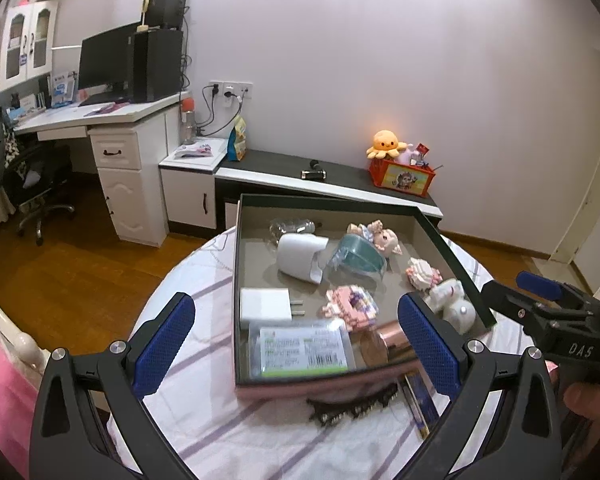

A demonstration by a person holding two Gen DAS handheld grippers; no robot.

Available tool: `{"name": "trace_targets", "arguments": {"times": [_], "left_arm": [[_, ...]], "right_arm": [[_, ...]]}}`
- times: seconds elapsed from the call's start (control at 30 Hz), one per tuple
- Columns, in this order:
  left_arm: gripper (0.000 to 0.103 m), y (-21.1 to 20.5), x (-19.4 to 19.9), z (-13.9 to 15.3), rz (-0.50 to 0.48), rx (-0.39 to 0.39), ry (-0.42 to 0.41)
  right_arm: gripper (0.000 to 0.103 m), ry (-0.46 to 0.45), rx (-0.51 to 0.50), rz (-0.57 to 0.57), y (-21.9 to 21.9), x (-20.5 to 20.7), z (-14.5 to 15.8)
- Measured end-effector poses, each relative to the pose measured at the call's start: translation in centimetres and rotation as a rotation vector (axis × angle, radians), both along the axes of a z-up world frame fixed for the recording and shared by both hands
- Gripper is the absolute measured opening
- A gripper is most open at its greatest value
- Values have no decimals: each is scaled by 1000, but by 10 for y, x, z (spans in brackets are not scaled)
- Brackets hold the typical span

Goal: Organize rigid objects
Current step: 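Move both tools back toward the blue box and black hair clip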

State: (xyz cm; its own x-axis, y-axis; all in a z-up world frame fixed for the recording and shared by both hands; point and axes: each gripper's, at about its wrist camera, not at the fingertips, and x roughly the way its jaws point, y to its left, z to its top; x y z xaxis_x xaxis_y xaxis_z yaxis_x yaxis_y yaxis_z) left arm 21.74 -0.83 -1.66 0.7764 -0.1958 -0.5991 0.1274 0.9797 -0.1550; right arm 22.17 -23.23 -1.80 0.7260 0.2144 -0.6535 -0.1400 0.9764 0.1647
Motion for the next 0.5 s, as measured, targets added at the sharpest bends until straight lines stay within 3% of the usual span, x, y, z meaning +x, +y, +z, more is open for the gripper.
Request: {"name": "trace_targets", "arguments": {"times": [0.5], "left_arm": [[103, 10, -78, -20, 18, -16, 40]], "right_arm": [[103, 31, 31, -2, -6, -80, -17]]}}
